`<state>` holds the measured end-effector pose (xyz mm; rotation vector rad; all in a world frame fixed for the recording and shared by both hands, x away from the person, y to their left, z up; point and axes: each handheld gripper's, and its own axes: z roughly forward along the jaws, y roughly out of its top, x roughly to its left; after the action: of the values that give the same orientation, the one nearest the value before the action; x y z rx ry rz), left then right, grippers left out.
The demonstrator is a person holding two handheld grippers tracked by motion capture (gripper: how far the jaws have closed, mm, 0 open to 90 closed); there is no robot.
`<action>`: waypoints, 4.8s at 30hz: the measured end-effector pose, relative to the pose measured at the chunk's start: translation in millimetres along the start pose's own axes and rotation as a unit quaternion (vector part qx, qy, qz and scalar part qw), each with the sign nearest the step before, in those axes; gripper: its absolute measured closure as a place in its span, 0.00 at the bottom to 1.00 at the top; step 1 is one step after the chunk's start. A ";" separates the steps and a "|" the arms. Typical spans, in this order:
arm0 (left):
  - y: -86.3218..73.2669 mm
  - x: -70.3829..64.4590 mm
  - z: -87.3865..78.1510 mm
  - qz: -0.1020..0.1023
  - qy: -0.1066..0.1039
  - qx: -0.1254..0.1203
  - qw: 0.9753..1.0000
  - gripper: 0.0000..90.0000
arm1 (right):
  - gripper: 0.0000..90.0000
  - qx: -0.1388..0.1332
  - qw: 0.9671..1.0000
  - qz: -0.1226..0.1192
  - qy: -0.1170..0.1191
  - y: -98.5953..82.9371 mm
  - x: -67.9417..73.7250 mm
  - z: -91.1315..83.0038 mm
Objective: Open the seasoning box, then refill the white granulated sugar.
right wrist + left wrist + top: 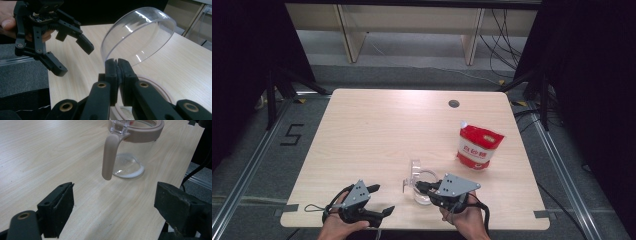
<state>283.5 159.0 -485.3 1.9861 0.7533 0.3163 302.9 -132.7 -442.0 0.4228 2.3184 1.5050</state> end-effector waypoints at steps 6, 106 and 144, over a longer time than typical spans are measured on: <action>0.2 -2.0 0.6 -0.001 -0.006 -0.008 1.000 0.17 | 0.96 0.002 1.000 0.001 0.005 1.3 2.0 3.3; 2.7 1.7 7.4 -0.012 -0.004 -0.002 1.000 0.18 | 0.23 0.007 0.959 0.184 -0.217 -95.1 -90.3 -114.8; -0.3 0.3 10.4 0.001 -0.013 -0.002 1.000 0.18 | 0.29 -0.011 0.969 0.138 -0.204 -98.1 -140.1 -84.0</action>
<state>288.9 152.0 -490.9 1.9845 0.7337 0.2911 385.6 -299.3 -483.0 0.9834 1.9756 1.3980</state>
